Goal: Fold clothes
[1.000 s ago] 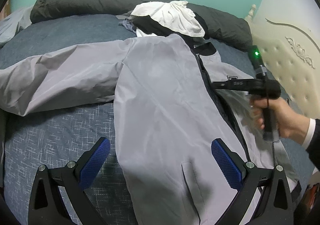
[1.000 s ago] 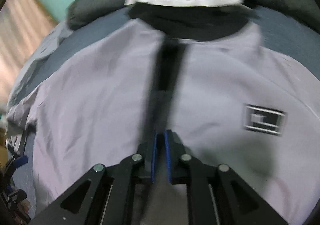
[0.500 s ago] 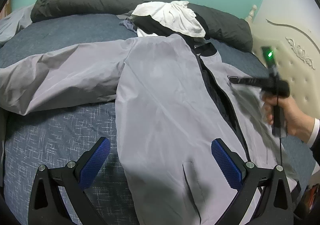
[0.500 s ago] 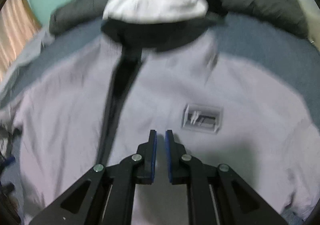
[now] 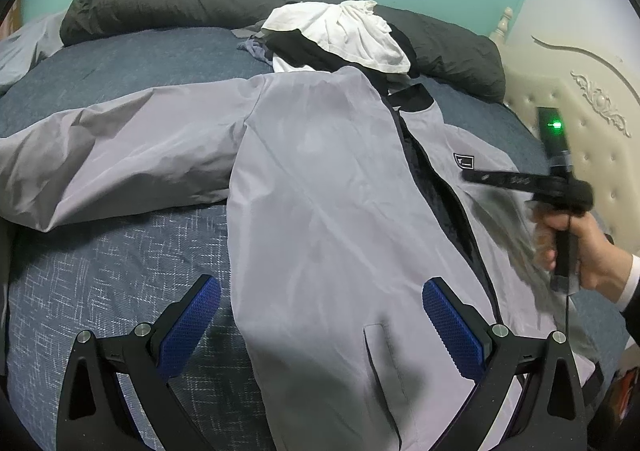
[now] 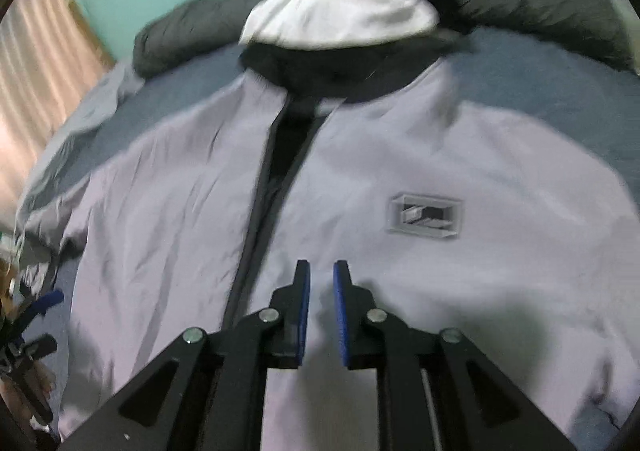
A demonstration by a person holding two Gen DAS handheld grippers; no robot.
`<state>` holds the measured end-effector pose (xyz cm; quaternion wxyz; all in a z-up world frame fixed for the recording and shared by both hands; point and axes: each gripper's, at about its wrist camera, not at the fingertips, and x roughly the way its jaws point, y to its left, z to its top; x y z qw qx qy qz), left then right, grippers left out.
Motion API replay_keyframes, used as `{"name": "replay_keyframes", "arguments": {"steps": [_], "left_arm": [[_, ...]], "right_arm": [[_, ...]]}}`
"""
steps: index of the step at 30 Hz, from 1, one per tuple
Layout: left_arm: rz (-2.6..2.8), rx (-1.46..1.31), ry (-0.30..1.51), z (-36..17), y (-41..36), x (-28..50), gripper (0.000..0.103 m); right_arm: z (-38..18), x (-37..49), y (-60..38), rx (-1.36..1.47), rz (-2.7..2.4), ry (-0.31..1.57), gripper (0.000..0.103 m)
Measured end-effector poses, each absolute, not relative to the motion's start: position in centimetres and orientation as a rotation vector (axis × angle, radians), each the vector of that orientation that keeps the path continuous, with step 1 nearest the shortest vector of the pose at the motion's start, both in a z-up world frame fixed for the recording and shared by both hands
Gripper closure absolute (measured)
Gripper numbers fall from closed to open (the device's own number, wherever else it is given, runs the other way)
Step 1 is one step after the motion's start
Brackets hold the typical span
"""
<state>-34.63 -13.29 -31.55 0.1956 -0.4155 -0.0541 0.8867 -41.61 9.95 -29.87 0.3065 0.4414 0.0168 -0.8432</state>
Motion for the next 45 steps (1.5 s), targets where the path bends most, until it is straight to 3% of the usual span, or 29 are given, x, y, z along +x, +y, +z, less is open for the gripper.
{"name": "replay_keyframes", "arguments": {"steps": [6, 12, 18, 26, 29, 30, 38, 40, 42, 45], "left_arm": [[2.485, -1.164, -0.15, -31.5, -13.2, -34.6, 0.0], [2.485, -1.171, -0.153, -31.7, -13.3, -34.9, 0.0], [2.493, -1.163, -0.147, -31.5, -13.4, -34.7, 0.0], [2.491, -1.165, -0.129, -32.0, -13.4, -34.9, 0.0], [2.488, -1.163, -0.122, -32.2, -13.2, -34.9, 0.0], [2.489, -1.16, -0.114, -32.3, -13.1, -34.8, 0.0], [2.497, -1.154, -0.097, -32.8, -12.5, -35.2, 0.0], [2.491, -1.158, -0.091, -33.0, -12.2, -35.2, 0.0], [2.488, -1.162, -0.068, -33.1, -11.8, -35.1, 0.0], [2.493, -1.164, -0.035, -33.3, -11.5, -35.0, 0.0]], "right_arm": [[-31.3, -43.7, 11.9, 1.348, -2.202, 0.064, 0.089], [-29.6, -44.7, 13.5, 1.217, -2.284, -0.034, 0.089], [-28.0, -50.4, 11.6, 1.237, -2.35, -0.067, 0.071], [-30.0, -57.8, 13.5, 1.36, -2.514, 0.077, 0.068], [-30.9, -60.1, 15.2, 1.378, -2.555, 0.143, 0.052], [-31.2, -60.7, 15.8, 1.387, -2.555, 0.149, 0.051], [-33.7, -63.3, 16.0, 1.34, -2.427, 0.336, 0.051], [-34.3, -63.3, 15.6, 1.338, -2.361, 0.383, 0.055], [-34.6, -63.1, 15.5, 1.318, -2.32, 0.407, 0.085], [-34.2, -62.7, 15.7, 1.269, -2.319, 0.427, 0.101]]}}
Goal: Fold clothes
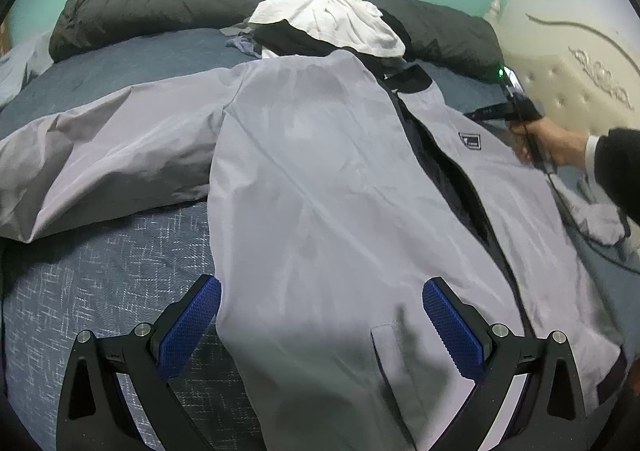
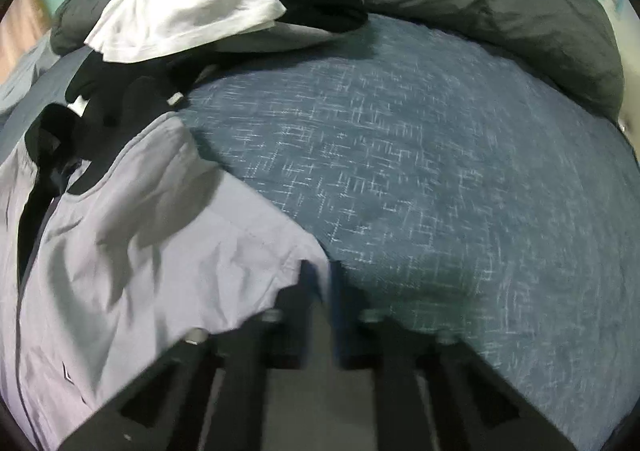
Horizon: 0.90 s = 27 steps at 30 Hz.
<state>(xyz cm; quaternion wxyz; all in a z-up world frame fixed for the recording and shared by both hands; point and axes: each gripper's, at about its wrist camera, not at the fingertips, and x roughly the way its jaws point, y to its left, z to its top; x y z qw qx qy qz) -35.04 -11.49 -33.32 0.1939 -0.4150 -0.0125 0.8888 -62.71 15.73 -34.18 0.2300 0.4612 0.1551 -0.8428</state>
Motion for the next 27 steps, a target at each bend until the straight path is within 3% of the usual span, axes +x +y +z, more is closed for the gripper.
{"name": "replay_keyframes", "arguments": {"steps": [4, 14, 16, 18, 20, 21, 27], "left_arm": [[2.495, -1.164, -0.05, -33.3, -11.7, -35.1, 0.0], [2.496, -1.171, -0.045, -33.5, -11.6, -35.1, 0.0], [2.495, -1.17, -0.049, -33.5, -11.7, -35.1, 0.0], [2.495, -1.166, -0.055, -33.4, -11.8, -35.0, 0.0], [2.493, -1.164, -0.056, -33.4, -11.7, -35.0, 0.0], [2.494, -1.163, -0.052, -33.3, -11.7, -34.9, 0.0], [2.489, -1.153, -0.05, -33.0, -11.4, -34.7, 0.0]], "right_arm": [[-32.0, -62.7, 18.2, 1.187, -2.444, 0.311, 0.102], [-33.1, -64.2, 20.1, 1.398, -2.531, 0.213, 0.101], [-31.7, -63.5, 19.9, 1.308, -2.592, 0.212, 0.099], [-30.4, -63.2, 19.5, 1.235, -2.548, 0.096, 0.097], [-29.4, -62.9, 18.9, 1.182, -2.492, 0.012, 0.089], [-29.4, -62.9, 17.8, 1.202, -2.448, 0.046, 0.085], [-31.9, -62.2, 13.3, 1.308, -2.315, 0.244, 0.085]]}}
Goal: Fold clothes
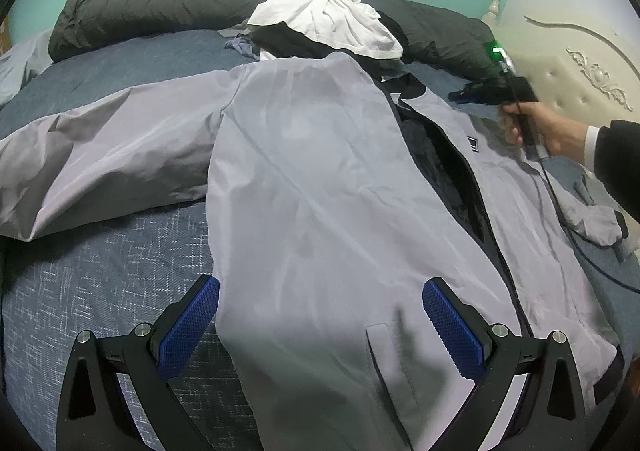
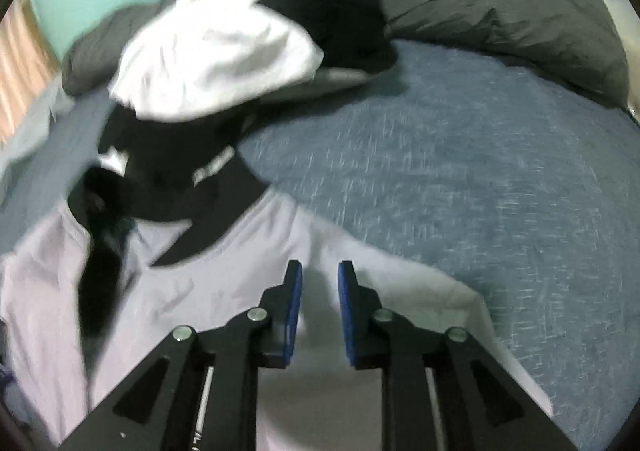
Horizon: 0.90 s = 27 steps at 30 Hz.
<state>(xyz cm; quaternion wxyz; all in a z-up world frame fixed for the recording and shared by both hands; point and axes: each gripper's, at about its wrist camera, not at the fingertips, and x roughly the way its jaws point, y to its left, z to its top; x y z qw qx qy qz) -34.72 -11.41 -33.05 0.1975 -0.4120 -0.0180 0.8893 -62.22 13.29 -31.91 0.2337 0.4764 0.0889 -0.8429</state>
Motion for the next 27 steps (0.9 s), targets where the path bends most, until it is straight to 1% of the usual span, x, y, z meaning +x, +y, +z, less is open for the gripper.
{"name": "replay_keyframes", "arguments": {"steps": [4, 6, 7, 10, 11, 13, 18, 19, 21, 22, 23, 25, 27], "left_arm": [[2.491, -1.152, -0.063, -33.0, -11.6, -34.9, 0.0], [2.49, -1.149, -0.074, -33.0, -11.7, -34.9, 0.0], [2.487, -1.15, -0.071, -33.0, -11.6, -34.9, 0.0], [2.486, -1.151, -0.064, -33.0, -11.6, -35.0, 0.0], [2.486, -1.15, -0.068, -33.0, -11.6, -35.0, 0.0], [2.49, -1.148, -0.074, -32.9, -11.8, -34.9, 0.0], [2.503, -1.126, -0.082, -32.2, -11.9, -34.7, 0.0], [2.501, -1.129, -0.082, -32.2, -11.9, -34.7, 0.0], [2.5, -1.133, -0.085, -32.2, -12.0, -34.7, 0.0], [2.499, -1.135, -0.091, -32.3, -12.1, -34.8, 0.0], [2.497, -1.137, -0.098, -32.3, -12.1, -34.8, 0.0], [2.492, -1.138, -0.107, -32.3, -12.1, -34.8, 0.0], [2.49, -1.133, -0.104, -32.2, -12.0, -34.7, 0.0]], "right_arm": [[-33.8, -63.6, 12.8, 1.392, -2.406, 0.307, 0.085], [-33.4, -64.3, 13.5, 1.389, -2.512, 0.348, 0.085], [-33.0, -64.5, 14.0, 1.374, -2.56, 0.332, 0.085], [-31.0, -63.9, 15.7, 1.279, -2.574, 0.124, 0.085], [-30.6, -63.5, 15.6, 1.256, -2.537, 0.111, 0.085], [-30.4, -62.3, 14.7, 1.236, -2.461, 0.185, 0.085], [-31.6, -58.6, 13.4, 1.257, -2.354, 0.294, 0.085], [-31.4, -57.8, 13.7, 1.24, -2.371, 0.285, 0.085], [-30.6, -56.4, 15.0, 1.195, -2.414, 0.19, 0.085], [-30.7, -55.8, 15.1, 1.209, -2.431, 0.192, 0.085], [-31.1, -55.3, 15.0, 1.231, -2.437, 0.223, 0.085], [-32.6, -54.8, 13.9, 1.297, -2.41, 0.367, 0.085], [-33.6, -54.2, 13.0, 1.326, -2.4, 0.441, 0.085]]}}
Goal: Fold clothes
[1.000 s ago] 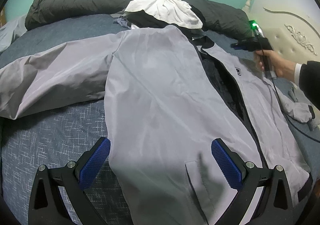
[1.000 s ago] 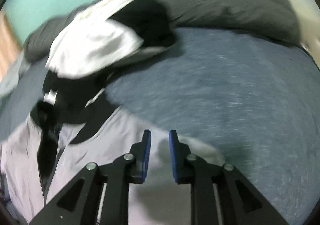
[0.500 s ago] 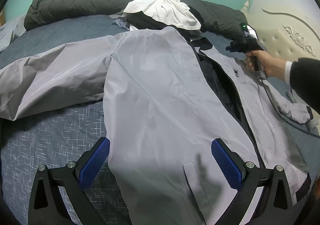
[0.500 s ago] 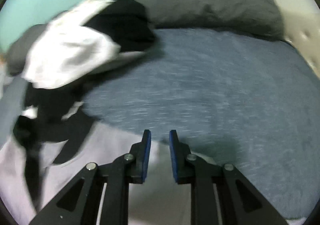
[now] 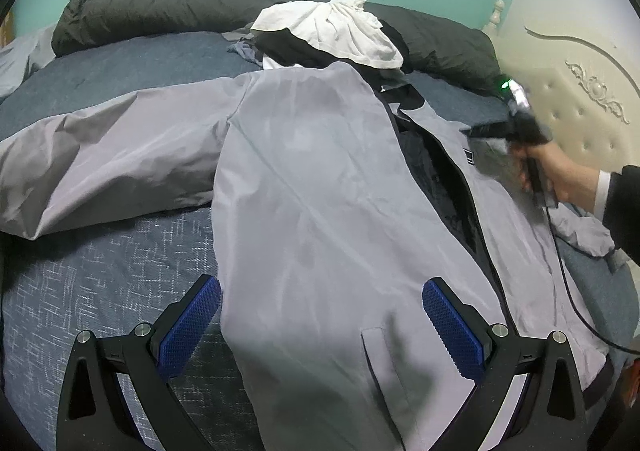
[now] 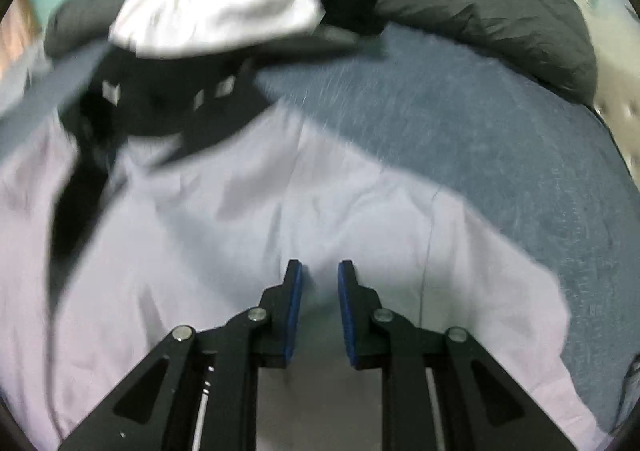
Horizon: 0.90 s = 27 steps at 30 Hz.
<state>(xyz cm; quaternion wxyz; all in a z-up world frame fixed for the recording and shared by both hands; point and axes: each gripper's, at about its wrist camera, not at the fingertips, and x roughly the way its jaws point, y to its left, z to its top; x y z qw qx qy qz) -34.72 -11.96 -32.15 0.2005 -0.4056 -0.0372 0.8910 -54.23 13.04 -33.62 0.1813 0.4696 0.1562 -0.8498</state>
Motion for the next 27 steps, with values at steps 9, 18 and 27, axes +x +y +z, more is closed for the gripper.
{"name": "replay_keyframes", "arguments": {"steps": [9, 18, 27], "left_arm": [[2.496, -1.11, -0.128, -31.6, -12.3, -34.7, 0.0], [2.495, -1.084, -0.136, -30.8, -12.0, -34.5, 0.0], [2.495, -1.093, -0.148, -30.9, -12.4, -34.6, 0.0]], "right_arm": [[-30.8, -50.2, 13.5, 1.189, -2.442, 0.202, 0.085], [-31.7, -49.5, 12.5, 1.224, -2.431, 0.178, 0.085], [-31.1, -51.3, 10.9, 1.28, -2.483, 0.207, 0.081]]}}
